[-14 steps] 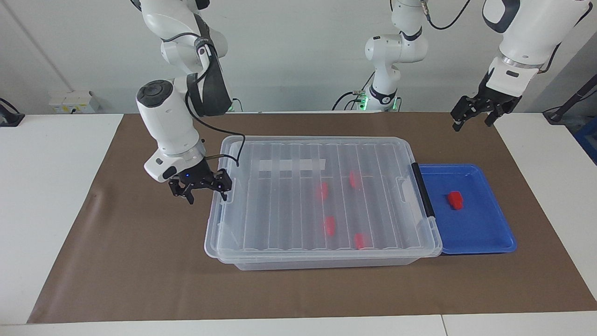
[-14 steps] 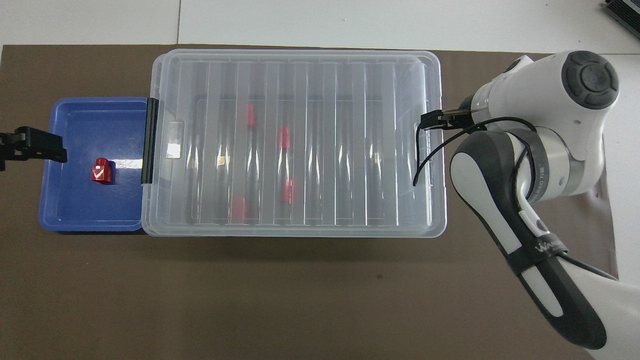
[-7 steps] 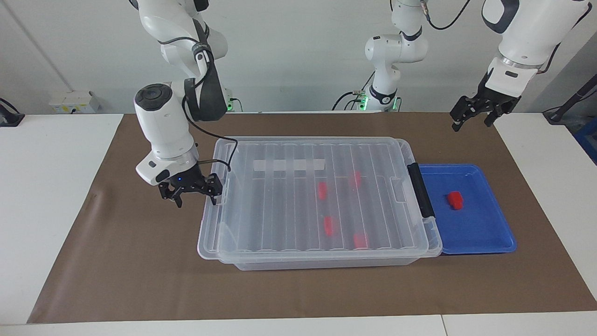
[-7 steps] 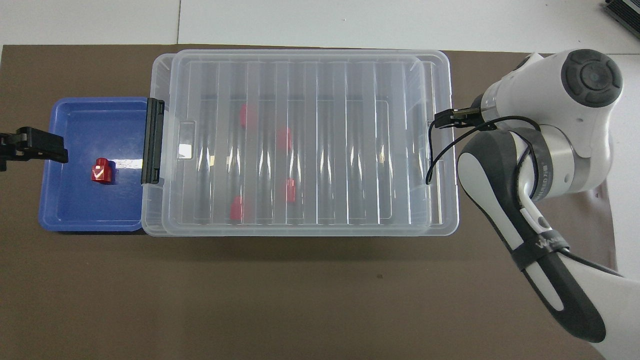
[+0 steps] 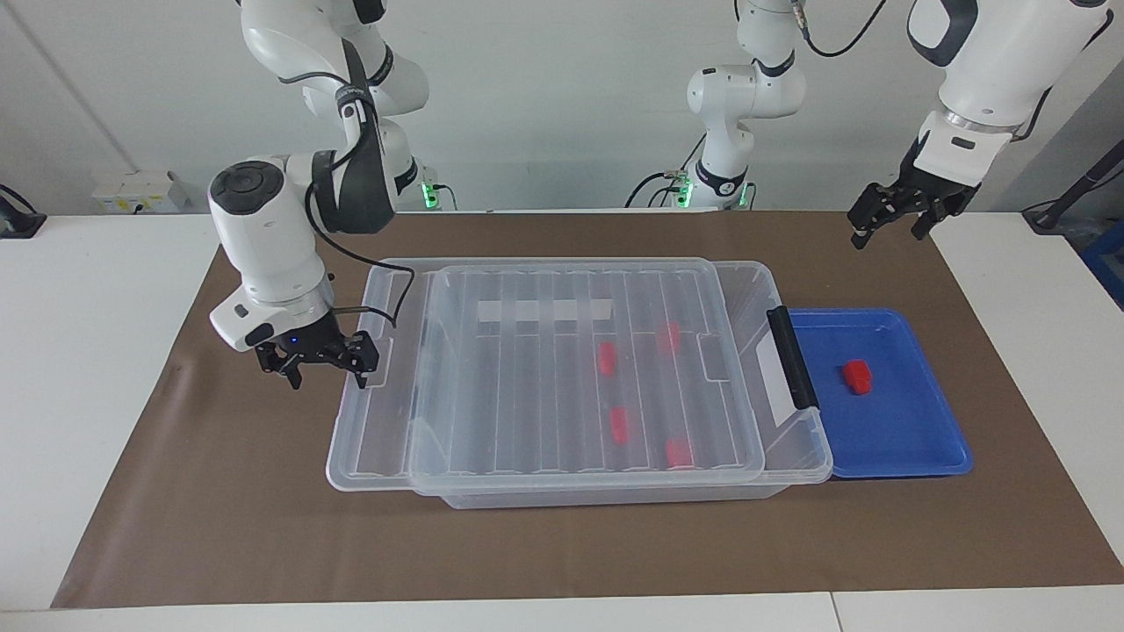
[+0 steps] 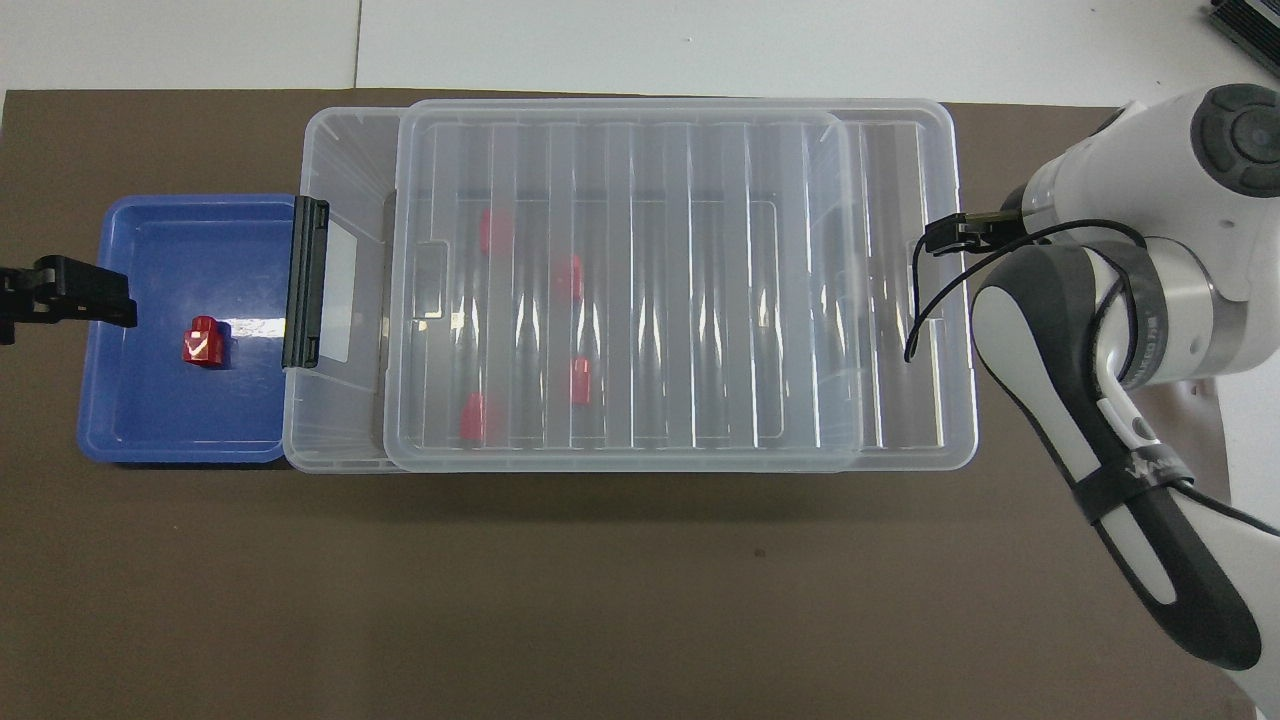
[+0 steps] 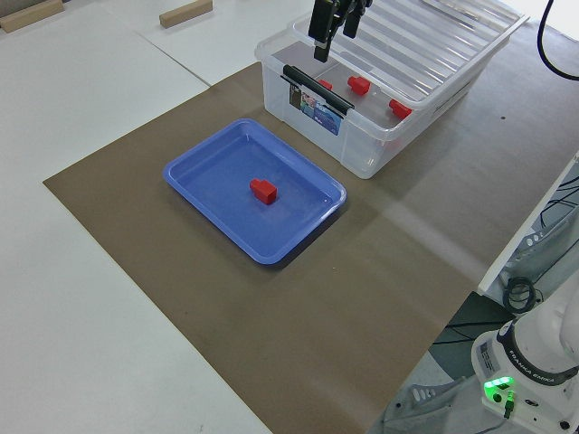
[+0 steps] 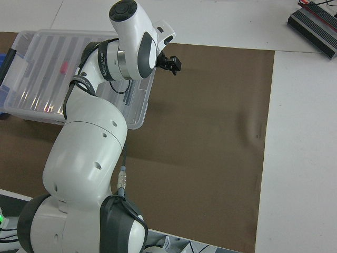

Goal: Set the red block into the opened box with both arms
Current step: 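Slide the lid away with the right gripper while the left gripper reaches the cube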

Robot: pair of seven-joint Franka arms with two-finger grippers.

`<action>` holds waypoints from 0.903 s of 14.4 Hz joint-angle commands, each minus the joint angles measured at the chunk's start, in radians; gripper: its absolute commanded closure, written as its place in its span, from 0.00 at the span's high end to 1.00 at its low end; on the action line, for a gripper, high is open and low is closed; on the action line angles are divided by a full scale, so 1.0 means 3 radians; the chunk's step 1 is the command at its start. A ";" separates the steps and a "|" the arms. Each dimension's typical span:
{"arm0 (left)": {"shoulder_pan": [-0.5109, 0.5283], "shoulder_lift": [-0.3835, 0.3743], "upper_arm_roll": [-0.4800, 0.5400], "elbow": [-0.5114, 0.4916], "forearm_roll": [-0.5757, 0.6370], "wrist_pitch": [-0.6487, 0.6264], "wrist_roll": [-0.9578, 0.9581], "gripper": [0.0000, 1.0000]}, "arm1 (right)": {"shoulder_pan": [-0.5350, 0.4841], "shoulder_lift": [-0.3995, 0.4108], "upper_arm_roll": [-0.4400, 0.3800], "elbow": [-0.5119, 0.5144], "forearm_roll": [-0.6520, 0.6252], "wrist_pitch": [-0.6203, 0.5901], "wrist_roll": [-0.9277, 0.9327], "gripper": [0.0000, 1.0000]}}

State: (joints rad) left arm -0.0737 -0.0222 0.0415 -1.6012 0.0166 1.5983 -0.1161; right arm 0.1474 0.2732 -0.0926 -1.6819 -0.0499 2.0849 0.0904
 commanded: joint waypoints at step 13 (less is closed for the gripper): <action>0.0383 0.0431 0.0071 -0.1678 -0.0055 0.2301 0.0397 1.00 | -0.0435 -0.0026 0.0007 0.0002 -0.0222 -0.0149 -0.0363 1.00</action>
State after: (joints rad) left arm 0.0152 0.0896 0.0656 -2.0682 0.0115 2.2255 -0.0242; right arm 0.0362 0.2705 -0.0955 -1.6778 -0.0851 2.0603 -0.0023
